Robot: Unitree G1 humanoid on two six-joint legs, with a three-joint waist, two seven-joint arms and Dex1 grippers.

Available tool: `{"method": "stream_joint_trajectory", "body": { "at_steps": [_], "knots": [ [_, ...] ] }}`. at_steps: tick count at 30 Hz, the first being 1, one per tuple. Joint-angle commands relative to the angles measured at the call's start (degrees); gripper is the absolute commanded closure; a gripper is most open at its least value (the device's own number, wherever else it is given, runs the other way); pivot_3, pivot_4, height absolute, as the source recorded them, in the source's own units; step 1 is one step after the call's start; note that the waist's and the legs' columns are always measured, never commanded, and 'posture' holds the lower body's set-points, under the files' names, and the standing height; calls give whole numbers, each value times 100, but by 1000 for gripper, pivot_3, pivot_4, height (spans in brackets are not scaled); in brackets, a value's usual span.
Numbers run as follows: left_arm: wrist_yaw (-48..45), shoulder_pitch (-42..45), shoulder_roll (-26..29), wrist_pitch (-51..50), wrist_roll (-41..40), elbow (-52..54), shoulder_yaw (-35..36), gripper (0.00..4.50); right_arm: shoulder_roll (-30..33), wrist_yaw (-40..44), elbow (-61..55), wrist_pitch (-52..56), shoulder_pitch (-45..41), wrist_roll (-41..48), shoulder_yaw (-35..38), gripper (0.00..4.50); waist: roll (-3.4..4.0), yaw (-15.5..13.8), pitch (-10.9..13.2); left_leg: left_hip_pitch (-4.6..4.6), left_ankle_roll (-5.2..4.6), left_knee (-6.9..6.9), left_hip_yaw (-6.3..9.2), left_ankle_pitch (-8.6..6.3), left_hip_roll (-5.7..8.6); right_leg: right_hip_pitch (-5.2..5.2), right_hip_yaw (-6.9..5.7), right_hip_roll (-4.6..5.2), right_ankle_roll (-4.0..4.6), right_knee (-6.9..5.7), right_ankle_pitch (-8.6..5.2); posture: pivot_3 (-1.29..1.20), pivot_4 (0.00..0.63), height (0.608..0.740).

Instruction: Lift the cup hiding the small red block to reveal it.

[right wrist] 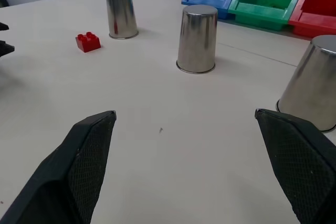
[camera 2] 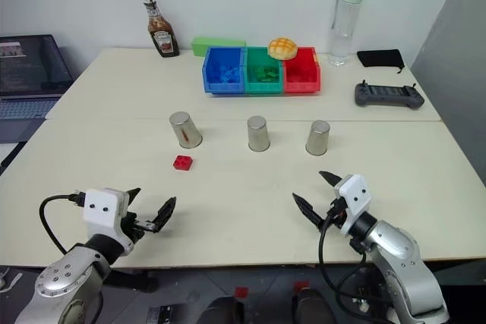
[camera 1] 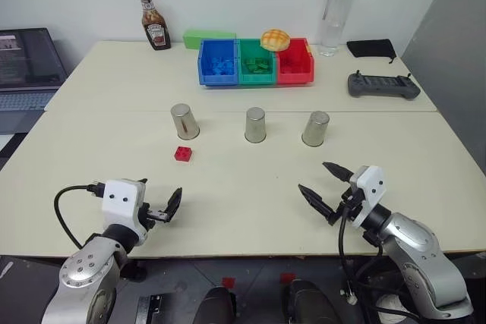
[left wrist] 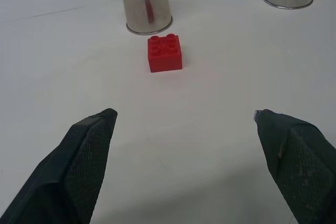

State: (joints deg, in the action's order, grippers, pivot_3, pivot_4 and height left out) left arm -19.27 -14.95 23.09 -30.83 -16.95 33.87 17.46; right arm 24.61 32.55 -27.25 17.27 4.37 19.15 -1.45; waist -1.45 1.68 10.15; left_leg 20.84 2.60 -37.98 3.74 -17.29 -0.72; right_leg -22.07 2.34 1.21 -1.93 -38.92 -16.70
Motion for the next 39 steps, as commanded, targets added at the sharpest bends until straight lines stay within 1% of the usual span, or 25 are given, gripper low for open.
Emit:
{"method": "stream_joint_trajectory", "body": {
  "at_steps": [1, 4, 9, 16, 24, 28, 39],
  "knots": [
    [84, 59, -37, 205, -25, 83, 204, 27, 42, 97, -117, -59, 73, 63, 10, 0, 0, 0, 0, 0, 0, 0, 0, 0, 0, 0, 0, 0, 0, 0, 0, 0, 150, 740],
    [49, 61, 82, 277, 127, 64, 194, 27, 33, 133, -85, -102, 105, 44, -2, 0, 0, 0, 0, 0, 0, 0, -1, 0, 0, -1, 1, -1, 0, 0, 0, 0, 150, 740],
    [3, 12, 139, 111, 58, 138, 162, 27, 14, 185, -19, -156, 135, 18, -16, 0, 0, 0, 0, 0, 0, 0, -1, 0, 0, 0, 1, -1, 0, 0, 0, 0, 150, 740],
    [-94, -83, 212, 228, 193, 220, -43, 27, 27, 230, 10, -214, 150, 2, -65, 0, 0, 0, 0, 0, 0, 0, -1, 0, 0, 0, 1, 0, 0, 0, 0, 0, 150, 740],
    [101, -69, 63, 432, 226, 127, 70, 27, 87, 333, 122, -332, 154, -17, -20, 0, 0, 0, 0, 0, 0, 0, -1, 0, -1, 0, 1, 0, 0, 0, 0, 0, 150, 740],
    [132, -62, 37, 451, 279, 128, 2, 27, 75, 328, 144, -393, 155, -28, -64, 0, 0, 0, 0, 0, 0, 0, -1, 0, -1, 0, 1, 0, 0, 0, 0, 0, 150, 740],
    [-37, 39, 168, 361, 174, 412, -172, 27, 110, 355, 195, -419, 255, 81, 74, 0, 0, -1, 0, 0, 0, 0, -1, 0, -1, 0, 1, 0, 0, 0, 0, 0, 150, 740]
  ]
}}
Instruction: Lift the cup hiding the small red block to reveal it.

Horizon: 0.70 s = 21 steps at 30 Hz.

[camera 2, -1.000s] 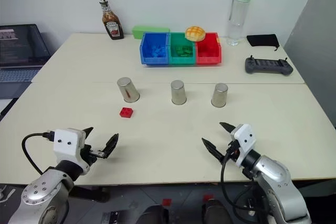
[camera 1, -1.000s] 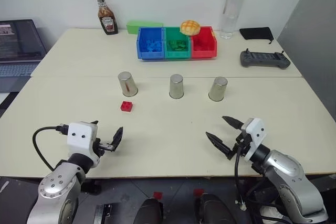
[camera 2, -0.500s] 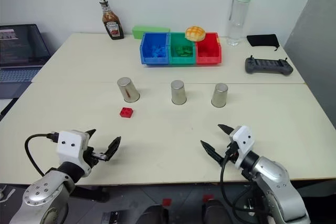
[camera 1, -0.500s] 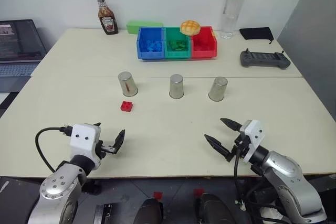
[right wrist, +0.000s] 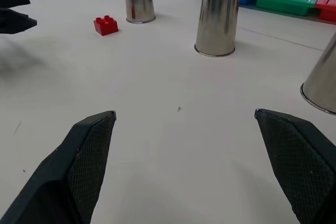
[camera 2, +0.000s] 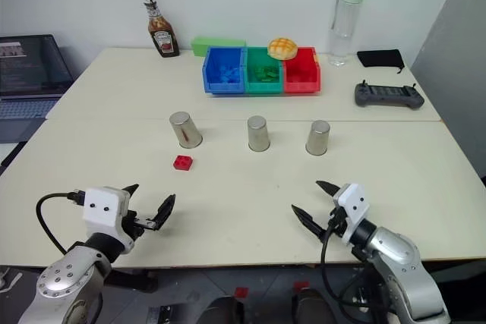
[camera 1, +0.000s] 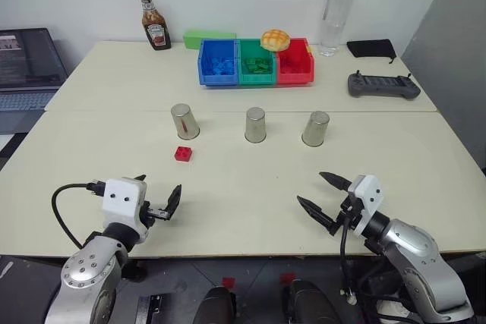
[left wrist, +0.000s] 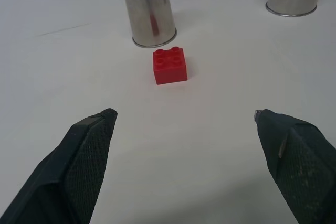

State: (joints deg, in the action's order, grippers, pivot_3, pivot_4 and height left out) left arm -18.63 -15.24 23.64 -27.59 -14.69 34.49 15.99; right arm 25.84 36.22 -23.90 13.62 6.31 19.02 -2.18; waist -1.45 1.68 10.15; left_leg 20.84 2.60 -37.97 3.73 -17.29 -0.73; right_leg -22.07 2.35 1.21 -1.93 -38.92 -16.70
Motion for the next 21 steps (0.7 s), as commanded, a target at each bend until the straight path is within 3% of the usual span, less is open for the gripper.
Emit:
{"method": "stream_joint_trajectory", "body": {
  "at_steps": [1, 21],
  "knots": [
    [-149, 93, 152, 32, -70, 380, -39, 27, -6, -20, -153, -71, 77, 79, 152, 0, 0, 0, 0, 0, 0, 0, 0, 0, 0, 0, 0, 0, 0, 0, 0, 0, 150, 740],
    [-376, 199, 351, -233, -347, 429, 41, 27, -91, -578, -559, 257, -43, -42, 290, 0, 1, 0, 0, 0, 0, 0, 0, 0, 0, 0, 0, -2, 0, 0, 0, 0, 150, 740]
  ]
}}
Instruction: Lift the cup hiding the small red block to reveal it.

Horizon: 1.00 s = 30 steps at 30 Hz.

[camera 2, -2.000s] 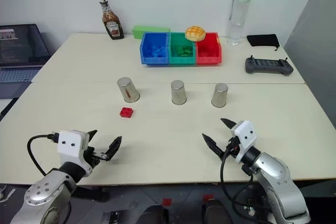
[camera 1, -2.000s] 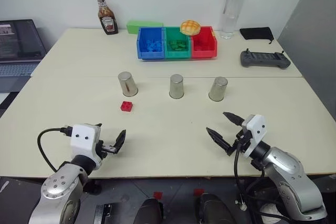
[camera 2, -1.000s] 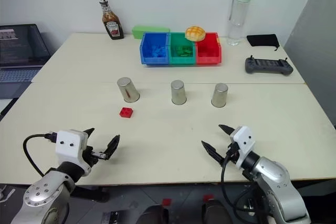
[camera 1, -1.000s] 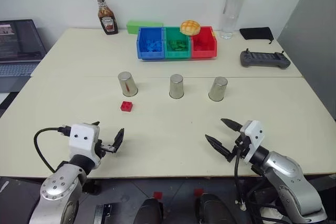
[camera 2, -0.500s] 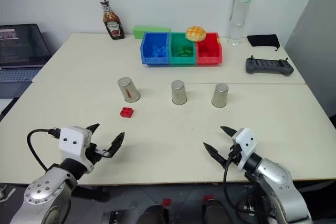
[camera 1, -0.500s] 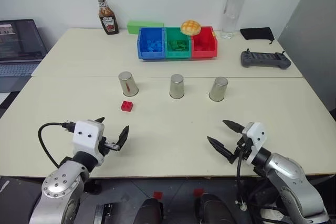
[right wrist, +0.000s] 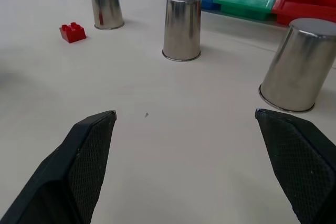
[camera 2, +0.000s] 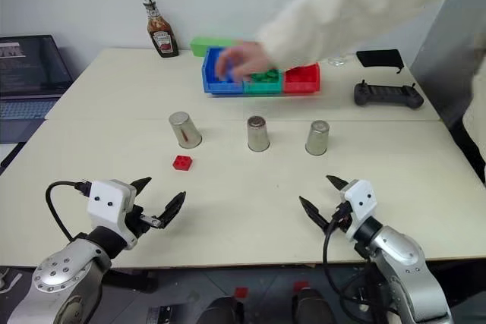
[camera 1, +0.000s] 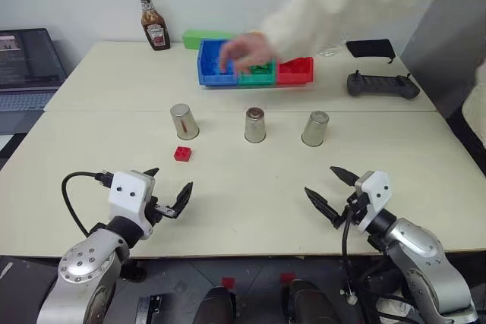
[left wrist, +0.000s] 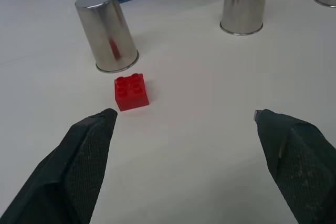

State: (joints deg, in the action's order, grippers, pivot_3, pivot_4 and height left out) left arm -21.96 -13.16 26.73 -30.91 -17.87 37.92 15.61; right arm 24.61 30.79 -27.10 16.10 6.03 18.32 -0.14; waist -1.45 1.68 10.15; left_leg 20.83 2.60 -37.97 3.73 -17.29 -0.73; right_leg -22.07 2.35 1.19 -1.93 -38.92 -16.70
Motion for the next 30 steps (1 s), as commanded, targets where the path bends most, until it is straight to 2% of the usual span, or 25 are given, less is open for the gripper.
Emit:
{"method": "stream_joint_trajectory", "body": {
  "at_steps": [1, 30],
  "knots": [
    [-57, -25, 43, 121, -24, 68, 83, 27, 37, -33, -239, 12, -12, 24, 95, 0, 0, 0, 0, 0, 0, 1, 0, 0, 0, 0, 0, 0, 0, 0, 0, 0, 150, 740],
    [-283, -174, 36, 673, 19, -386, 102, 27, 17, 59, -227, -67, 76, 7, 28, 0, 0, 0, 0, 0, 0, 0, 0, 0, -1, -1, 0, 0, 0, 0, 0, 0, 150, 740]
  ]
}}
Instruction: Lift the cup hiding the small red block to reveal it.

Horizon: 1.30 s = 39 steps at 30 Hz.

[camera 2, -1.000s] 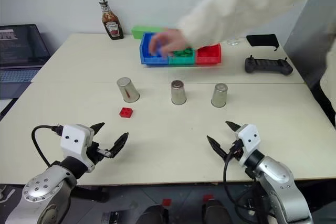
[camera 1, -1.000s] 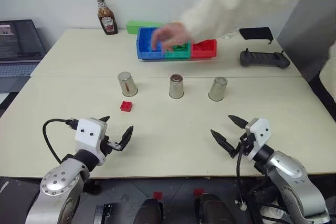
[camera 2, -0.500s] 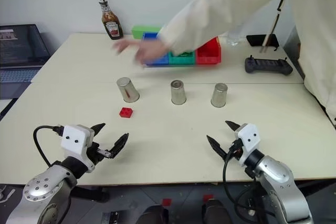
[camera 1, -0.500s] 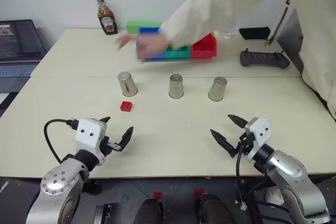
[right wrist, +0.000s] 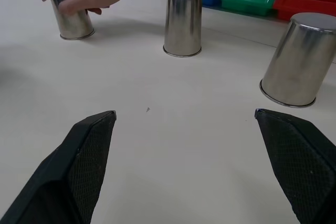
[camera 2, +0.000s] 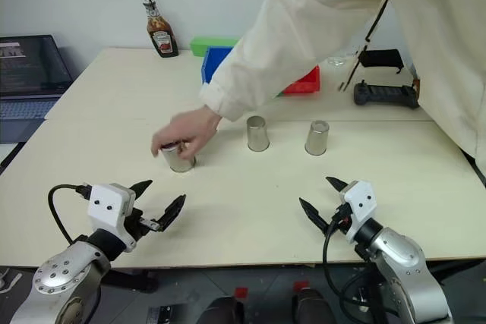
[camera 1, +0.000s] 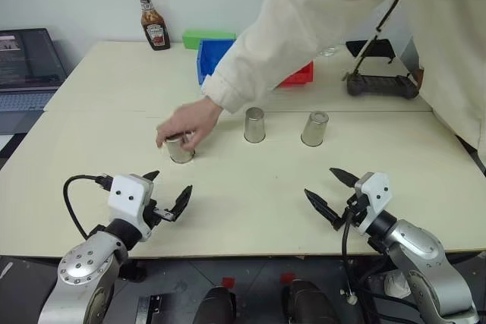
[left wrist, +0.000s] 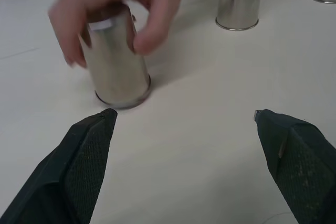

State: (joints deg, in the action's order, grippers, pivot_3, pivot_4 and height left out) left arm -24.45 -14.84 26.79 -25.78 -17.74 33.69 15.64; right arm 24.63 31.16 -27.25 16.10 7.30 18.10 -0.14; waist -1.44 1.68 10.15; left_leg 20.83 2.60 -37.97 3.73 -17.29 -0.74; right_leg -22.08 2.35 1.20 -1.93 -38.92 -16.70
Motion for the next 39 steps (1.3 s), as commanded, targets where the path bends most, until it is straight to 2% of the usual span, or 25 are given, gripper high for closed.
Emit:
{"method": "stream_joint_trajectory", "body": {
  "at_steps": [1, 39],
  "knots": [
    [-41, -8, 34, 174, 4, 23, 103, 27, 12, 19, -220, -64, -51, 27, 21, 0, 0, 0, 0, 0, 0, 0, 0, 0, 0, 0, 0, 0, 0, 0, 0, 0, 150, 740],
    [-193, 44, 40, 445, 164, -263, -14, 27, 5, 42, -208, -96, 21, 2, -29, 0, 0, 0, 0, 0, 0, 0, 0, 0, -1, 0, -1, 0, 0, 0, 0, 0, 150, 740]
  ]
}}
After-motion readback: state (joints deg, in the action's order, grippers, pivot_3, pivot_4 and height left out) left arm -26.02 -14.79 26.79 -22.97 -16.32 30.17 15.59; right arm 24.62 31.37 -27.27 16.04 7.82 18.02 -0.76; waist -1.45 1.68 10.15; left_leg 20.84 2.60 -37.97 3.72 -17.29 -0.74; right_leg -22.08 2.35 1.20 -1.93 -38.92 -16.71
